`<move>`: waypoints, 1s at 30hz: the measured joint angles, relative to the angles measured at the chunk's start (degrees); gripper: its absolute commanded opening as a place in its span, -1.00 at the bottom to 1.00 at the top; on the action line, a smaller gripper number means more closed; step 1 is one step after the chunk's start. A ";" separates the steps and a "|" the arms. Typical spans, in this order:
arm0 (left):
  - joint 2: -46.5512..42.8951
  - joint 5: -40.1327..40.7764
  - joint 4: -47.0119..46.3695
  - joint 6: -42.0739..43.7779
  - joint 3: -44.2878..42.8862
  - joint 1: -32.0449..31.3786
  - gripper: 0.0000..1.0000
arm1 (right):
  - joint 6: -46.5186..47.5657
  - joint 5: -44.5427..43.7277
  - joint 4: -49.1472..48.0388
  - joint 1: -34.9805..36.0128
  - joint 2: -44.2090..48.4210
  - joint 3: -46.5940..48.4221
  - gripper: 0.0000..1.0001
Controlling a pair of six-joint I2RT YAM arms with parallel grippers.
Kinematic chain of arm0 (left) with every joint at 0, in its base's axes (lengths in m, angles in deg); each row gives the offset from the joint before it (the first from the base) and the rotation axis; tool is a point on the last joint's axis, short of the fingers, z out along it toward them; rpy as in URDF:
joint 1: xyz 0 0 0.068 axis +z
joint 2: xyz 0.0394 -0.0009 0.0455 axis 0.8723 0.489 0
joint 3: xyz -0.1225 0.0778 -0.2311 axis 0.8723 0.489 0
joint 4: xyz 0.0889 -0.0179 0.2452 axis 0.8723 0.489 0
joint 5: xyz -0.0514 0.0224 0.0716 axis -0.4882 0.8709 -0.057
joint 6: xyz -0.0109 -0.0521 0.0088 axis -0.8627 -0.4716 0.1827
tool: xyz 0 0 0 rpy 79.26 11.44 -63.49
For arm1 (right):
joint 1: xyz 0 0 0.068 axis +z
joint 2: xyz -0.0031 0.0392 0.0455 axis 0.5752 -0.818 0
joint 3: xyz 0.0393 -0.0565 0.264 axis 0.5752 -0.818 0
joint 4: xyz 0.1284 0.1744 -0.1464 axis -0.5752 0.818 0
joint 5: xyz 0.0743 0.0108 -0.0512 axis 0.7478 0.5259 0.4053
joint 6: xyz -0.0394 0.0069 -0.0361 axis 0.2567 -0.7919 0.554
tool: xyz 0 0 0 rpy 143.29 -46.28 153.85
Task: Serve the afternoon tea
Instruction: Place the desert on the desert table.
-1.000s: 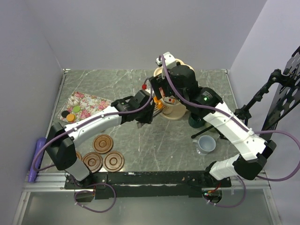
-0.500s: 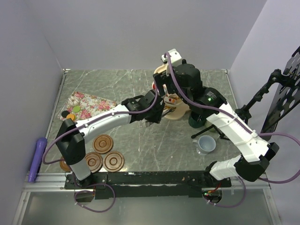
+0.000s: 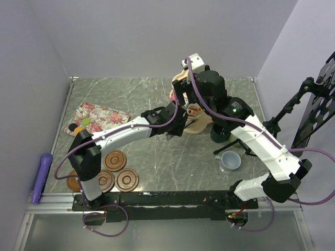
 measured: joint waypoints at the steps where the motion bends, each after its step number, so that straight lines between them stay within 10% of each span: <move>1: 0.09 0.15 -0.13 0.00 0.00 -0.04 -0.03 | 0.04 -0.02 0.00 0.00 0.00 -0.02 0.80; 30: -0.81 1.25 -2.58 0.02 2.36 -0.26 0.05 | 0.15 1.16 0.22 0.09 0.00 -0.13 0.80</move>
